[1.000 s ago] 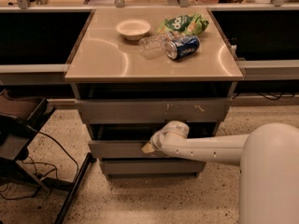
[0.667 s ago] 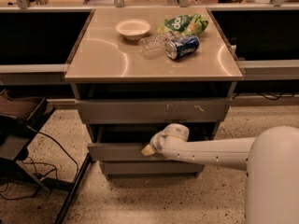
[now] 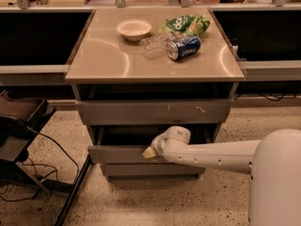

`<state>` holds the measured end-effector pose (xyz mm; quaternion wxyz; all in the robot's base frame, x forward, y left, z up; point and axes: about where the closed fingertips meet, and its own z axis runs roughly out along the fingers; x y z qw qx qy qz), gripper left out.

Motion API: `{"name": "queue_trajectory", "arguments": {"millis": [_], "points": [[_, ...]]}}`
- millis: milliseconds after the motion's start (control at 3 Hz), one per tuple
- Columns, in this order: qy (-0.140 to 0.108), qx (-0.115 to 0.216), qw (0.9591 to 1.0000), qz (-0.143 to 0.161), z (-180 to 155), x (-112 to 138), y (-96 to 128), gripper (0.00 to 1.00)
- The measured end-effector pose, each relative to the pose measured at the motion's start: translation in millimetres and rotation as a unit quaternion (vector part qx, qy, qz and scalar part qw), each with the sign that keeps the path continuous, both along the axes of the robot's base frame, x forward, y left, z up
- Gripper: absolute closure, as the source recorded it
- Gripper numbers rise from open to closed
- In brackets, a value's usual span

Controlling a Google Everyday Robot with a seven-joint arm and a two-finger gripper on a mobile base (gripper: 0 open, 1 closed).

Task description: Open middle drawer

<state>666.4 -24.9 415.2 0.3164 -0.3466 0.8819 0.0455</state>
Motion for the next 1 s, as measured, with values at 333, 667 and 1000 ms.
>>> {"name": "queue_trajectory", "arguments": {"millis": [333,667,1000], "points": [[0.0,0.0,1.0,0.0,1.4,0.1,-0.5,1.0],[-0.004,0.001,1.0,-0.001,-1.5,-8.3,-1.0,1.0],[-0.004,0.001,1.0,-0.001,2.3,-8.3,-1.3,1.0]]}}
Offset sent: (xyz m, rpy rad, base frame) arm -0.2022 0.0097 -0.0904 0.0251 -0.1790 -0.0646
